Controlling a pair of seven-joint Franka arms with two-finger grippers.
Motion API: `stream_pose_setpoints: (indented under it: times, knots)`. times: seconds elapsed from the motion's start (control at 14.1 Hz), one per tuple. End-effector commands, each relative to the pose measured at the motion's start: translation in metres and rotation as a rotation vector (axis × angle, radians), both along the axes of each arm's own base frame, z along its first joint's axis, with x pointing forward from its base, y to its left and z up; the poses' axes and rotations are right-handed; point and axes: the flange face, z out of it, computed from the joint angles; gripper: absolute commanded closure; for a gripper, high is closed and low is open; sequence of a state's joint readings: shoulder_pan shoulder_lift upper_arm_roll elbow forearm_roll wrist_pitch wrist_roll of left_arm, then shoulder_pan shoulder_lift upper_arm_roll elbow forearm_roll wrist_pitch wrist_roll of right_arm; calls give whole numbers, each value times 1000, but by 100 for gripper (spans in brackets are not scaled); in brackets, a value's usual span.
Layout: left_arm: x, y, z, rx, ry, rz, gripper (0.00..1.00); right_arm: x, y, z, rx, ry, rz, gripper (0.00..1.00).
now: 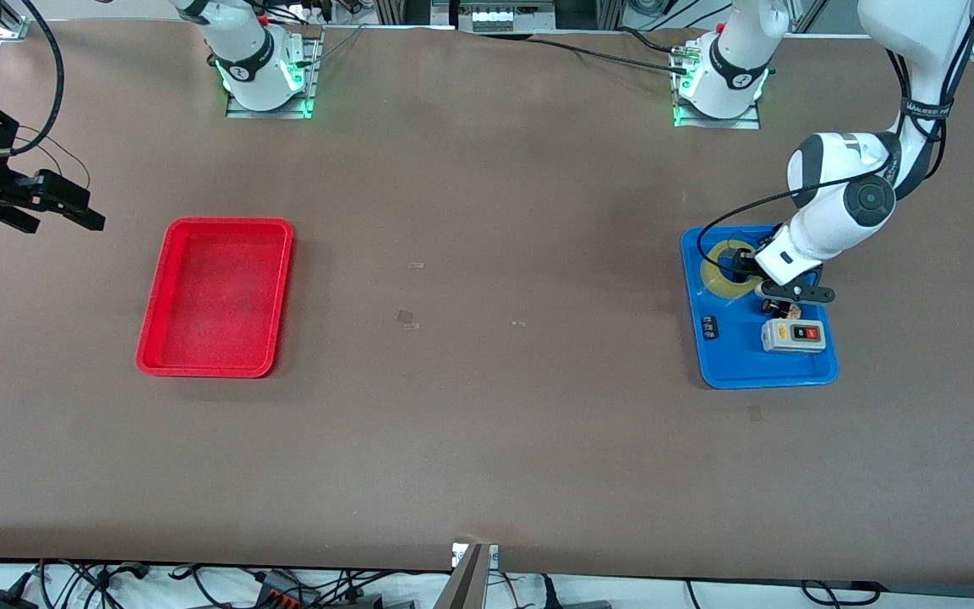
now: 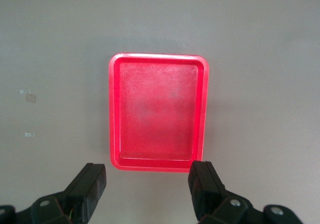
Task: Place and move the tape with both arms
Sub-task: 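Carry the tape roll with the left gripper and set it mid-table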
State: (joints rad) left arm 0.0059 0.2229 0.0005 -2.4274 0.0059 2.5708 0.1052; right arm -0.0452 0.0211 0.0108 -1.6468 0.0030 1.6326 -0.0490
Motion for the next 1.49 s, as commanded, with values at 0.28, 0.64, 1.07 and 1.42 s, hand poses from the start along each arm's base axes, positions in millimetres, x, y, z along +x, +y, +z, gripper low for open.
stream_pose_setpoints:
  times: [0.28,0.64,1.07,1.42]
  knots:
    - [45,-14,66,-11,72,-15,95,-4,0,2,-1,2,9,1]
    - [102,-135,118,-66,207,214,95,-4,1,2,0,1,8,1]
    - [98,-349,97,-95,260,473,95,-4,1,2,2,3,8,1]
    - [44,-473,45,-144,195,565,94,-3,0,3,1,-5,-9,1]
